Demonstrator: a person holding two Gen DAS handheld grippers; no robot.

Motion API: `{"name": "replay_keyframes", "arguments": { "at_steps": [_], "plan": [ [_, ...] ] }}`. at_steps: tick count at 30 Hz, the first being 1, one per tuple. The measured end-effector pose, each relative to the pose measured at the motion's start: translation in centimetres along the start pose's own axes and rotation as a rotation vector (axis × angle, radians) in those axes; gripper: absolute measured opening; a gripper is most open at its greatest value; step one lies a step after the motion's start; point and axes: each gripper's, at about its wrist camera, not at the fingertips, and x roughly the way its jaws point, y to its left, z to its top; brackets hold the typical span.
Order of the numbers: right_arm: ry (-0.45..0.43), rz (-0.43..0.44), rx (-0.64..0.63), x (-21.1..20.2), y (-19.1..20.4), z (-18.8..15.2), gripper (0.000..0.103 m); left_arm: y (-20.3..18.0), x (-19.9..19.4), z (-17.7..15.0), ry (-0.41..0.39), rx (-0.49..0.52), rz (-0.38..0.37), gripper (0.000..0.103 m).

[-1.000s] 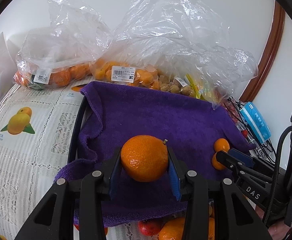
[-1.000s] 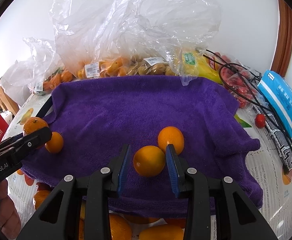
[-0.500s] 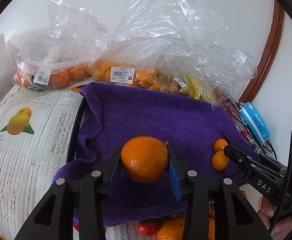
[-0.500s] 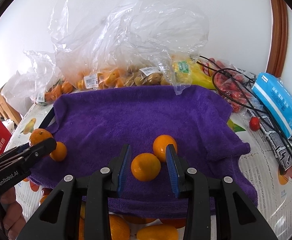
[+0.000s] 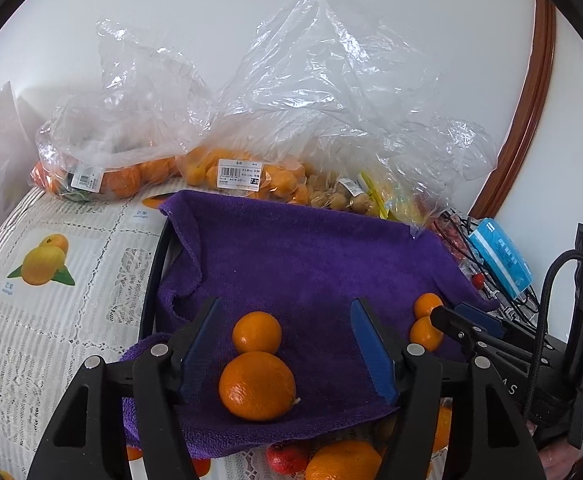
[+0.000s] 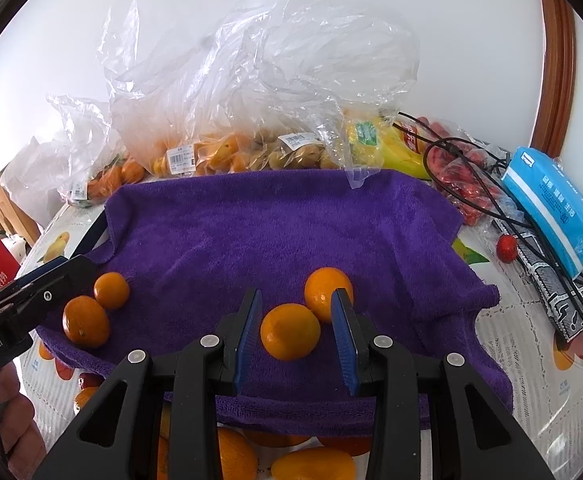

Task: Organize fruits
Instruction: 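Lower the large orange onto the towel and open the left gripper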

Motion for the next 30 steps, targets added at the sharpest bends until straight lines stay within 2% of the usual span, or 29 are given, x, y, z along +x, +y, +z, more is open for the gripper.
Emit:
{"name": "replay_keyframes", "arguments": {
  "at_steps": [30],
  "plan": [
    [0.002, -0.005, -0.006, 0.12, 0.08, -0.14, 0.036, -0.1, 0.28, -0.12, 0.022, 0.006, -0.001, 0.064]
  ]
}}
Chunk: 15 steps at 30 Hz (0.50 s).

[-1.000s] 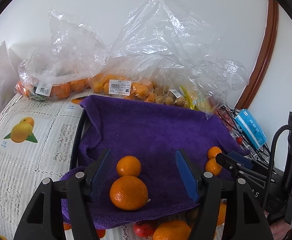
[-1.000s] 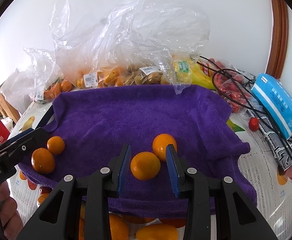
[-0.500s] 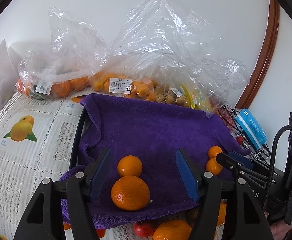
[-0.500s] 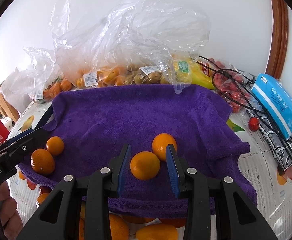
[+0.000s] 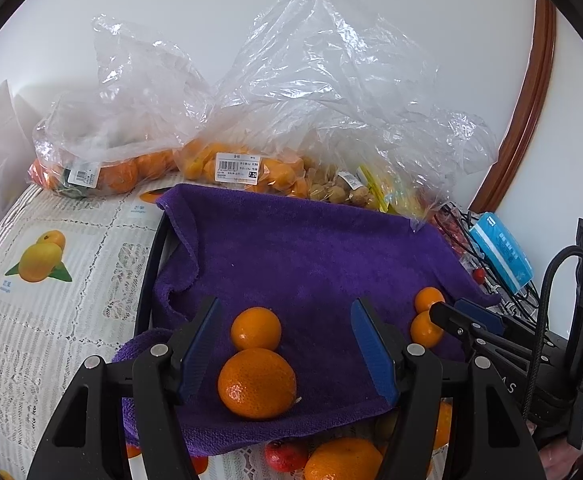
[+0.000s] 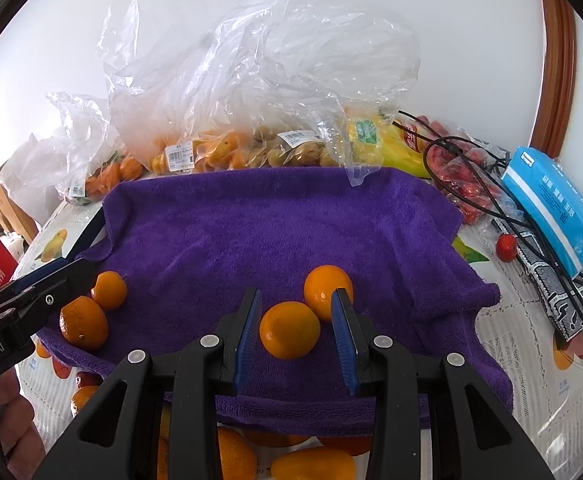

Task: Organize fruits
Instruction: 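Lower the large orange onto the towel and open the left gripper, then withdraw both grippers from the towel toward the oranges on the table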

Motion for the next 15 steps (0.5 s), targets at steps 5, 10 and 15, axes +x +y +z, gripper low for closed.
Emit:
{"name": "replay_keyframes", "arguments": {
  "at_steps": [5, 10, 15],
  "plan": [
    [0.0, 0.001, -0.001, 0.04, -0.05, 0.02, 0.036, -0.03, 0.01, -0.03, 0.0, 0.001, 0.001, 0.064],
    [-0.001, 0.0, -0.001, 0.02, -0.09, 0.01, 0.036, 0.0, 0.03, -0.05, 0.001, 0.001, 0.003, 0.064],
    [-0.008, 0.001, 0.001, -0.2, -0.32, -0.01, 0.037, 0.04, -0.04, -0.03, -0.002, -0.001, 0.0, 0.064]
  ]
}}
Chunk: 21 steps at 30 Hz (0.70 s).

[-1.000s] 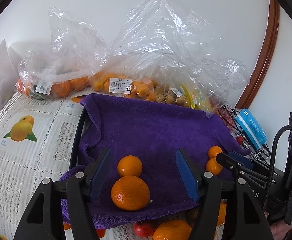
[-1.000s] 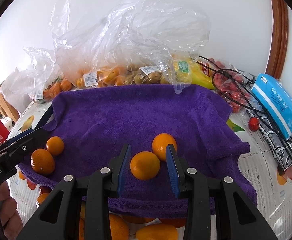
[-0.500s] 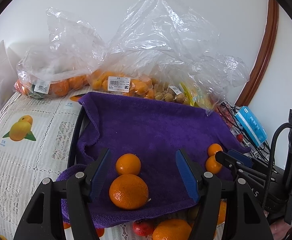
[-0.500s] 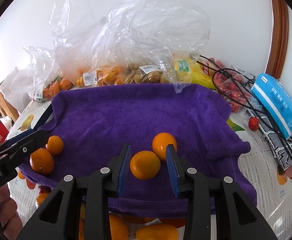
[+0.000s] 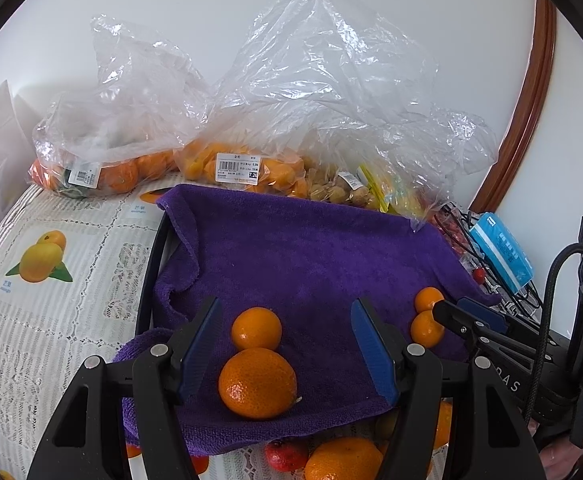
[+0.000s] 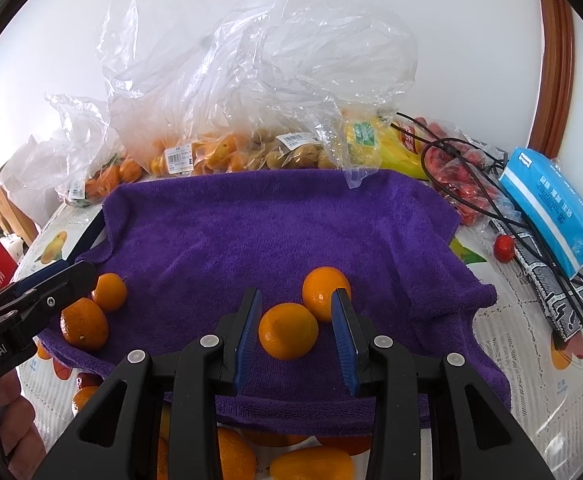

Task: Organize fruits
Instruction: 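Withdraw both grippers from the towel toward the oranges on the table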

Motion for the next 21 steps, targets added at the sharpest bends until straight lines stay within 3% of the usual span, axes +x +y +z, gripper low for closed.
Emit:
{"name": "replay_keyframes", "arguments": {
  "at_steps": [10, 21],
  "plan": [
    [-0.055, 0.001, -0.011, -2.4, 0.5, 0.0, 0.048, -0.6, -0.9, -0.1, -0.009, 0.019, -0.011, 0.065],
    [-0.042, -0.042, 0.024, -6.0, -0.8, -3.2, 0.056, -1.1, -2.6, -1.1, -0.009, 0.037, -0.023, 0.068]
  ]
}}
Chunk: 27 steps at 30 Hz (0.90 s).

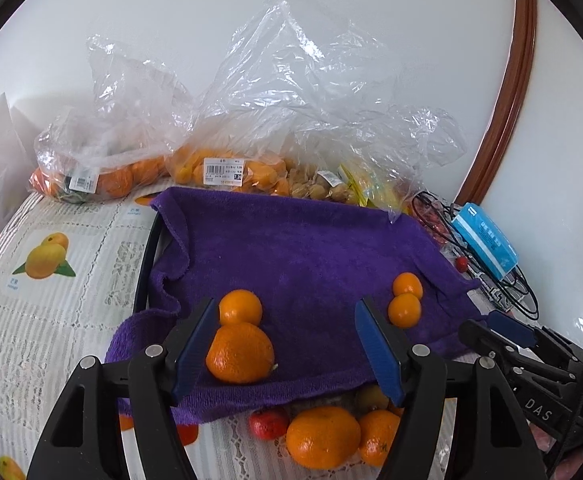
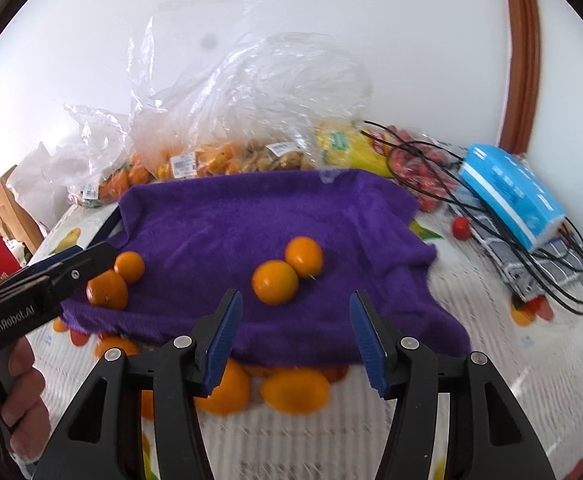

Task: Organize fruits
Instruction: 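Withdraw both grippers from the towel toward the oranges on the table, then grasp an orange on the table with the right gripper while the left gripper grasps a large orange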

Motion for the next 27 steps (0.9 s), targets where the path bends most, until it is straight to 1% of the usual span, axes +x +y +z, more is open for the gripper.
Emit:
{"name": "replay_keyframes", "arguments": {
  "at_steps": [4, 8, 12, 15, 20, 27],
  "plan": [
    [0.007, -0.026, 0.003, -1.2, -0.9, -0.9, 0.056, 0.4, -0.7, -0.8, 0.005, -0.003, 0.016, 0.068],
    [0.005, -0.05, 0.005, -2.2, -1.5, -1.8, 0.057, 1.5, -1.2, -1.8, 0.029, -0.024, 0.035, 0.068],
    [0.027, -0.05, 0.005, -2.3, -1.8, -2.6, 0.058, 2.3, -1.6, -2.4, 0.049, -0.043, 0.033, 0.068],
    [0.051, -0.041, -0.004, -1.6, -1.6, -3.4, 0.058, 2.4, -1.6, -2.6, 0.051, -0.042, 0.034, 0.068],
    [0.082, 0.013, -0.015, -0.2, -0.8, -4.1, 0.058, 2.1, -1.5, -2.6, 0.051, -0.024, 0.039, 0.068],
    [0.139, 0.013, -0.024, 2.5, -0.3, -4.3, 0.058, 2.6, -1.6, -2.4, 0.054, -0.044, 0.034, 0.068]
  ]
}}
